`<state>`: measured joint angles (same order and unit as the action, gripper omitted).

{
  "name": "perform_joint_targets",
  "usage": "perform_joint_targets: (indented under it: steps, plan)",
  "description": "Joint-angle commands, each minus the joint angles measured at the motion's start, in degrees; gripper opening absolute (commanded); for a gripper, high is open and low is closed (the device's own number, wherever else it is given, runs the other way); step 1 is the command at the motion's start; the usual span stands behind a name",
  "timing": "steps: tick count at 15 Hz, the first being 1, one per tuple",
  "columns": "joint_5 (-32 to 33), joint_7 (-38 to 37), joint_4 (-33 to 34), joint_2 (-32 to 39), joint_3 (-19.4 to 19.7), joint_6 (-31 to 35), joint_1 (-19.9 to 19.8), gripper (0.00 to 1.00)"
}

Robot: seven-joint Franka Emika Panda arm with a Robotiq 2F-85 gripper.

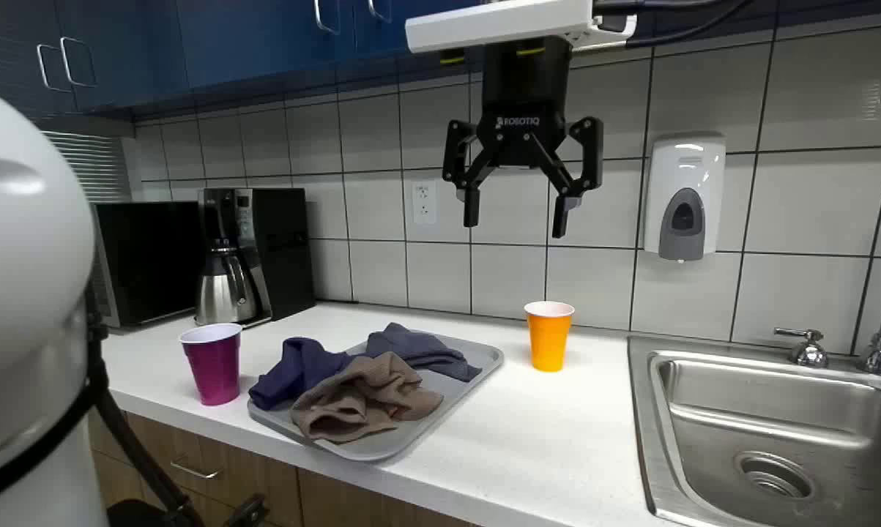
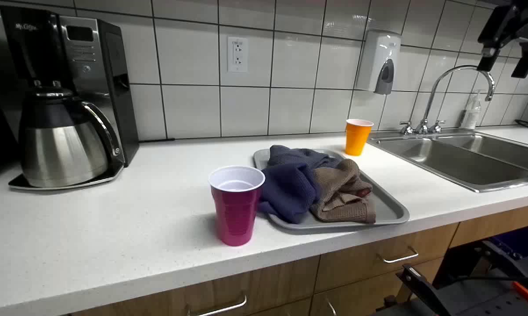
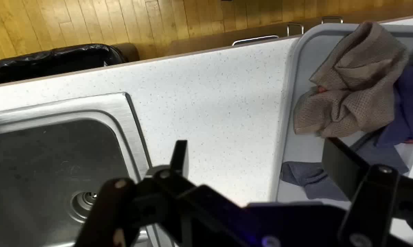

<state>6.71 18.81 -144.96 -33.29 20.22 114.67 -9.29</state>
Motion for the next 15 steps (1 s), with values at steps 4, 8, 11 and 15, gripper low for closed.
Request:
perform_joint_targets:
  steps: [4,8,11,15]
  plan:
    - [-0.66,0.18,-0.83,0.10,-1.11,1.62,-1.00,1.00]
    - [-1.52,-0.41,-2.77,-0.76,-1.43,5.21,-0.84,1.00]
    - [-2.37,-1.13,-4.70,-1.26,-1.96,8.75,-0.77,1.00]
    - [-4.11,-2.14,-7.23,-1.66,-3.14,12.32,-0.37,1.00]
